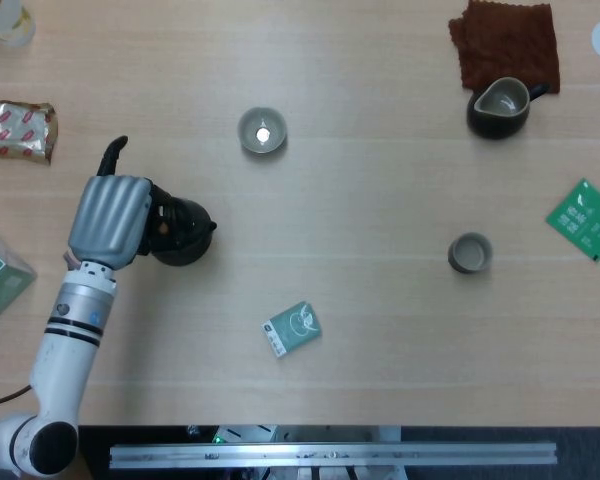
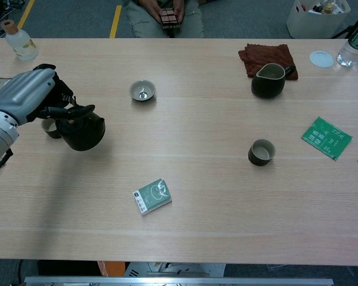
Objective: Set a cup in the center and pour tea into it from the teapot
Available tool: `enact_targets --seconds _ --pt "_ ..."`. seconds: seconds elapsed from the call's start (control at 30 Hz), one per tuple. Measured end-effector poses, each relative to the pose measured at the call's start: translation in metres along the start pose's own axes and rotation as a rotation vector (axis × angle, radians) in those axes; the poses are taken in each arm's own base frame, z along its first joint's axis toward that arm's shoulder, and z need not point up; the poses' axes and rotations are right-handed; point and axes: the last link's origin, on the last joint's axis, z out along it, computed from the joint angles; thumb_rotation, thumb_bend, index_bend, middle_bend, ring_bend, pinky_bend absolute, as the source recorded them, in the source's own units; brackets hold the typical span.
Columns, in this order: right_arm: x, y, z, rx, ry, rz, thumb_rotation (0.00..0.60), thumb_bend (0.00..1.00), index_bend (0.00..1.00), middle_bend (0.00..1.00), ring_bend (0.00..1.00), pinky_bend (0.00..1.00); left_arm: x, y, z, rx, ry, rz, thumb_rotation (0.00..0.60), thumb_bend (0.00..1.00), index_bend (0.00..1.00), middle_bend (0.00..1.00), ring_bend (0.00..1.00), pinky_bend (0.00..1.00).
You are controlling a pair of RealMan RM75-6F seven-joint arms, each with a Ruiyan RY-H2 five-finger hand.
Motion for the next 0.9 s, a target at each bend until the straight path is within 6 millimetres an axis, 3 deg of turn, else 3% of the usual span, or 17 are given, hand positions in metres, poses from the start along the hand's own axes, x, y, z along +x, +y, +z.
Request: enact_targets --seconds 0.13,0.57,0.73,0.83,0.9 --pt "-0.0003 0.0008 -0.0002 -0.003 -0.002 0.000 0.600 0.22 0.31 0.31 0.17 0.30 0.0007 -0.0017 0.0015 0.014 0.014 0.005 0.352 0.21 0.95 1.00 0.89 0.09" --pt "-0.0008 0.0011 0.0001 -0.006 -0.004 -0.001 0.600 0.22 0.31 0.31 0.17 0.30 0.0039 -0.0051 0.0060 0.045 0.047 -0.013 0.305 0.37 0.93 1.00 0.88 0.10" --pt "-0.0004 0.0006 -0.0001 -0.004 -0.003 -0.001 0.600 0.22 0.31 0.31 0.17 0.30 0.0049 -0.0064 0.0063 0.052 0.057 -0.018 0.375 0.43 0.92 1.00 0.88 0.11" --pt "-0.0006 0.0000 -0.0002 -0.002 -0.004 -0.001 0.600 0.22 0.31 0.31 0.17 0.30 0.0061 -0.0069 0.0056 0.052 0.065 -0.016 0.485 0.45 0.91 1.00 0.88 0.11" --pt "-0.0007 -0.0004 0.0000 0.000 -0.004 -0.001 0.600 0.22 0.31 0.31 0.17 0.30 0.0068 -0.0073 0.0049 0.051 0.068 -0.019 0.504 0.45 0.90 1.00 0.88 0.11"
